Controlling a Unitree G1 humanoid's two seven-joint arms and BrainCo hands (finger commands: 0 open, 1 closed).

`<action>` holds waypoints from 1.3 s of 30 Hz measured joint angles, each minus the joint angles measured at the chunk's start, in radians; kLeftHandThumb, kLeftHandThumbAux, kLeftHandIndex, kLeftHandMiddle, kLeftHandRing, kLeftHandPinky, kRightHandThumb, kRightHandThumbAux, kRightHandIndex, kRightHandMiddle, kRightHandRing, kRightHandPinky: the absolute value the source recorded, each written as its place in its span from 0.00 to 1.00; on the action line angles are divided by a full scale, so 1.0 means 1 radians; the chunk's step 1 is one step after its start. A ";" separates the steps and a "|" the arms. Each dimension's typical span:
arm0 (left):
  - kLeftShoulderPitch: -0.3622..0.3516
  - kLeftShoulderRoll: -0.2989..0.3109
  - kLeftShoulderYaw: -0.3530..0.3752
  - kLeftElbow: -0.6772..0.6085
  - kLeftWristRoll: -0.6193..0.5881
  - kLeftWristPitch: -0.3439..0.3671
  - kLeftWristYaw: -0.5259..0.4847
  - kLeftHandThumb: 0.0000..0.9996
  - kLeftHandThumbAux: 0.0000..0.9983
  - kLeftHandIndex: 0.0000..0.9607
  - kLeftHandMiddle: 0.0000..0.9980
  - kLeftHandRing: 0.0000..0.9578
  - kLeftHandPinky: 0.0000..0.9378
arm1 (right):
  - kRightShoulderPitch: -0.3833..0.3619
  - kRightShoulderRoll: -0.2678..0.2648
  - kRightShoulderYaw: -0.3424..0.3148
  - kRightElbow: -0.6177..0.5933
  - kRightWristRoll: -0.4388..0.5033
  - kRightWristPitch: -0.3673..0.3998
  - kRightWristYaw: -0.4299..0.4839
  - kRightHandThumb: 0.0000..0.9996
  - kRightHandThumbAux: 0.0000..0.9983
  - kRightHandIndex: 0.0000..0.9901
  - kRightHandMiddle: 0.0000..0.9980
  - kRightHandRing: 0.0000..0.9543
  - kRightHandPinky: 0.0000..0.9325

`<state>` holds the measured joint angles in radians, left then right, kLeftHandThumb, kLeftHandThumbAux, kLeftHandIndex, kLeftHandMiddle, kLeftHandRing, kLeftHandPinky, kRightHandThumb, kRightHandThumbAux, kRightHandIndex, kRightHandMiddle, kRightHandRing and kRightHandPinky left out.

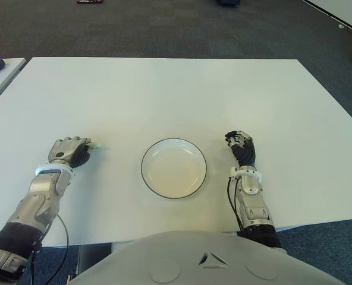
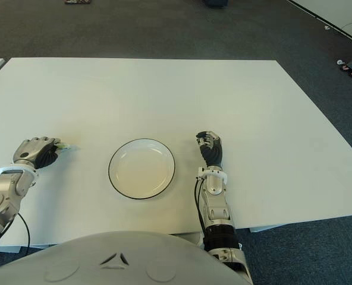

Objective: Put the toothpaste on the table into the plate.

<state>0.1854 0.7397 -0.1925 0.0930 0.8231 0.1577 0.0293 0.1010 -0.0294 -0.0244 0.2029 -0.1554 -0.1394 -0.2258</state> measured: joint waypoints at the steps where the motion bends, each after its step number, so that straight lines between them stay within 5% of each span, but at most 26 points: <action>1: 0.001 -0.003 0.001 -0.003 -0.001 -0.005 0.006 0.84 0.67 0.44 0.59 0.75 0.75 | 0.000 0.000 0.000 0.001 0.000 0.000 -0.001 0.71 0.73 0.43 0.45 0.44 0.44; 17: -0.029 -0.020 0.095 -0.119 -0.099 -0.107 0.018 0.84 0.67 0.44 0.59 0.76 0.76 | -0.015 0.007 -0.002 0.038 0.001 -0.036 -0.010 0.71 0.73 0.43 0.46 0.45 0.45; 31: -0.224 -0.029 0.094 -0.202 -0.140 -0.179 -0.063 0.84 0.67 0.43 0.58 0.77 0.78 | -0.039 0.010 -0.002 0.073 0.001 -0.053 -0.011 0.71 0.73 0.43 0.45 0.44 0.44; 39: -0.335 -0.047 0.063 -0.165 -0.175 -0.319 -0.065 0.84 0.67 0.43 0.57 0.77 0.78 | -0.049 0.011 -0.002 0.080 0.002 -0.060 -0.009 0.71 0.73 0.43 0.46 0.44 0.45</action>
<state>-0.1492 0.6930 -0.1296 -0.0721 0.6477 -0.1617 -0.0359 0.0523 -0.0186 -0.0264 0.2827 -0.1536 -0.1992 -0.2350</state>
